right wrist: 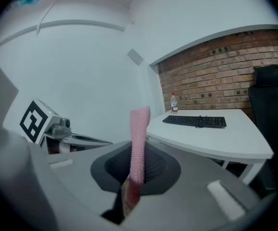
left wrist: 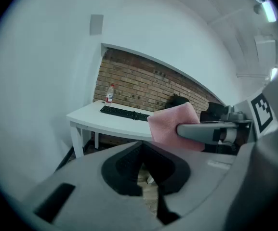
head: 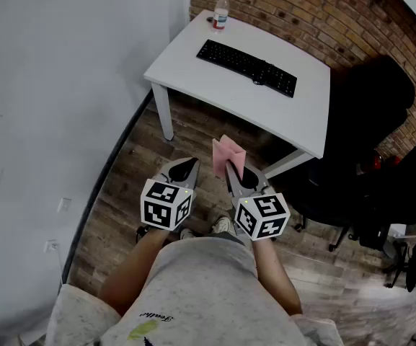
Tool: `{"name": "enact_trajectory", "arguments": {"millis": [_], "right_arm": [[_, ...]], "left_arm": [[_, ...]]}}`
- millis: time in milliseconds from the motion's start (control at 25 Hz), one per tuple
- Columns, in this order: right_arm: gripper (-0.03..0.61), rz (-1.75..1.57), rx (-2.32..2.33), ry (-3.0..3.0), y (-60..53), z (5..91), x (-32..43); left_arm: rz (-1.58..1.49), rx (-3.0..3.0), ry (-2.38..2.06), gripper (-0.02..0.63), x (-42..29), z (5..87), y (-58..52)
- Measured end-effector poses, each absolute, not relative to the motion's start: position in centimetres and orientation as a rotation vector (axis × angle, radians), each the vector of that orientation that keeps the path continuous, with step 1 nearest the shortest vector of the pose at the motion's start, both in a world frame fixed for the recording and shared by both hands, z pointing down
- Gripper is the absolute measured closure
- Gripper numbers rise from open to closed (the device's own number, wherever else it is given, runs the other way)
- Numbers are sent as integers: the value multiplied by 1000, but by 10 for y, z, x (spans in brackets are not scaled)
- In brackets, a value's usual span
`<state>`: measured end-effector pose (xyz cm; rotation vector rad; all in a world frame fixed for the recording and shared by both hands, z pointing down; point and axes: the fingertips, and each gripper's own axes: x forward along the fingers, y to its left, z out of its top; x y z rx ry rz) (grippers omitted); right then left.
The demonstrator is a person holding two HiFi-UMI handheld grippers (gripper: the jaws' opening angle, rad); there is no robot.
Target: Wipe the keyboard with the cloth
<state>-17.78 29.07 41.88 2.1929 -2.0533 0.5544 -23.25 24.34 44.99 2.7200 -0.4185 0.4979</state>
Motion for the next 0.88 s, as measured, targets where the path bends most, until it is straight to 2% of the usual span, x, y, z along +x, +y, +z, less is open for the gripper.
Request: {"name": "enact_trajectory", "arguments": {"millis": [480,880], "right_arm": [[555,598,2179,-2073,262,430,-163],[555,634,2132,-2136,198,444,-112]], "left_arm": [[512,2701,-414,621,-214,458,216],[545,2687,-468,621,-163,468,157]]}}
